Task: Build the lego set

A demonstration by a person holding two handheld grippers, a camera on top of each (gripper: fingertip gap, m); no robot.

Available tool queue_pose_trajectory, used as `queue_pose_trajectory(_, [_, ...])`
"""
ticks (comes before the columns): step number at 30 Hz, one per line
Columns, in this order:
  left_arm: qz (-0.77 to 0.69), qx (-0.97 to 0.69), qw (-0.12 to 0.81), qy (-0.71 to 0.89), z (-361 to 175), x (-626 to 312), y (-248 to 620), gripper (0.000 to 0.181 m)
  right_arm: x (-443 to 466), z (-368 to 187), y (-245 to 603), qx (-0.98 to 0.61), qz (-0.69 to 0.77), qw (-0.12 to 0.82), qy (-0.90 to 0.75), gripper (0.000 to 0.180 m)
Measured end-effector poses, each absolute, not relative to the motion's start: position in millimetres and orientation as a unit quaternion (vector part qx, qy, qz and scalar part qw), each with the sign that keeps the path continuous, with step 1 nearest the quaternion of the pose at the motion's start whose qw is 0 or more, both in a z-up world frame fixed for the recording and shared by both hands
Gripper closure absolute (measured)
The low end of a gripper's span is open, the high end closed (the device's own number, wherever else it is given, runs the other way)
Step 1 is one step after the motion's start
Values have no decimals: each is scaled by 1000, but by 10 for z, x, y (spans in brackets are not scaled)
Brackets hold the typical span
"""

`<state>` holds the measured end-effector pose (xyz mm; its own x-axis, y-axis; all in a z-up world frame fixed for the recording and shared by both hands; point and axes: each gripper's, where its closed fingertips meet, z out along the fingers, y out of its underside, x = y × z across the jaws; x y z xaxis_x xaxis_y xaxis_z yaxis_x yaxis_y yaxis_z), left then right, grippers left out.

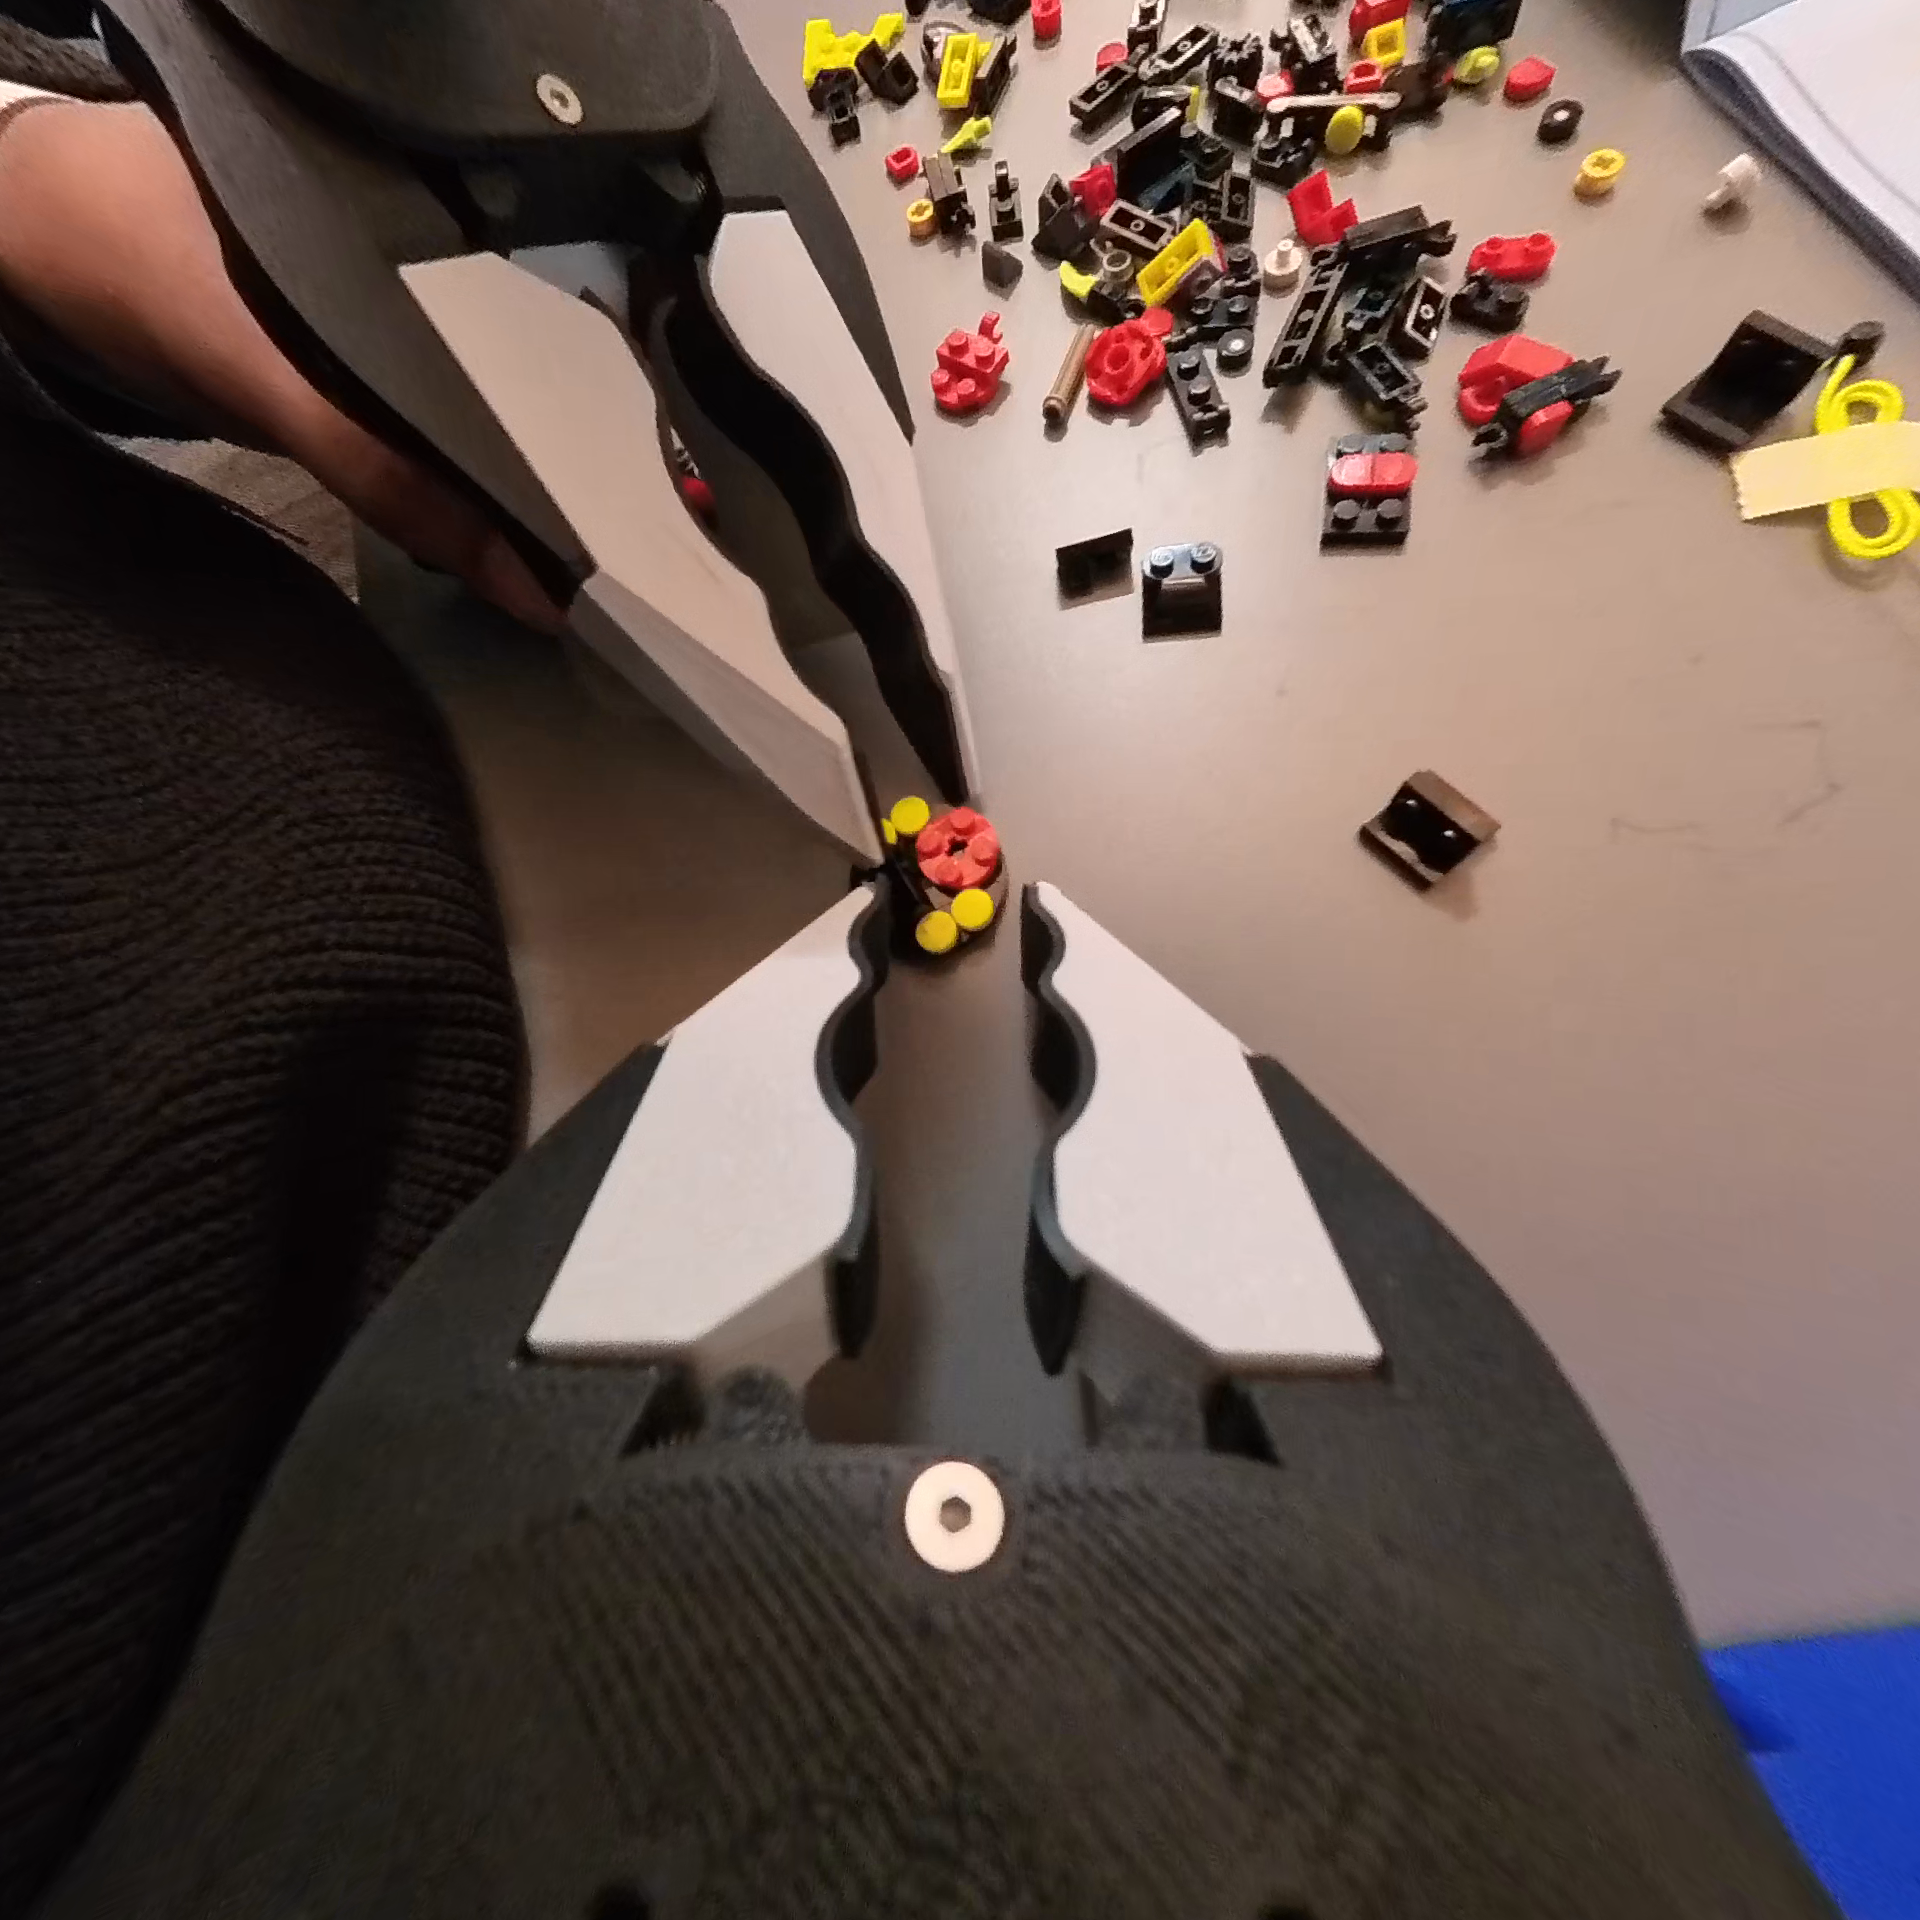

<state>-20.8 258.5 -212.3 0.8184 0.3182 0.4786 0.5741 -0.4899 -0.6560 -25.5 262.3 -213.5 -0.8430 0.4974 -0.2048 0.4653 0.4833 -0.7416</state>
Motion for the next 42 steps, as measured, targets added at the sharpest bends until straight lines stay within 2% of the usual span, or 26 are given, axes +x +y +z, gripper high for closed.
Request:
queue_pose_trajectory(9, [-150, -850, 431, -263, -2125, -212, 2596, 165, -239, -2138, 2613, -280, 426, 10, -860, 159])
queue_pose_trajectory(15, [-151, -850, 431, -263, -2124, -211, 2595, 165, -244, -2090, 2635, -296, 442, -14, -847, 152])
queue_pose_trajectory(24, [-158, -846, 434, -266, -2116, -211, 2595, 164, -241, -2092, 2636, -285, 434, 1, -854, 162])
queue_pose_trajectory(30, [-158, -845, 438, -264, -2102, -201, 2597, 161, -231, -1985, 2593, -262, 454, 14, -852, 179])
queue_pose_trajectory(39, [-160, -837, 467, -235, -1970, -143, 2638, 164, -182, -2065, 2565, -231, 427, 36, -874, 180])
queue_pose_trajectory(42, [-156, -847, 452, -233, -2039, -134, 2628, 168, -184, -2067, 2565, -232, 427, 35, -873, 180])
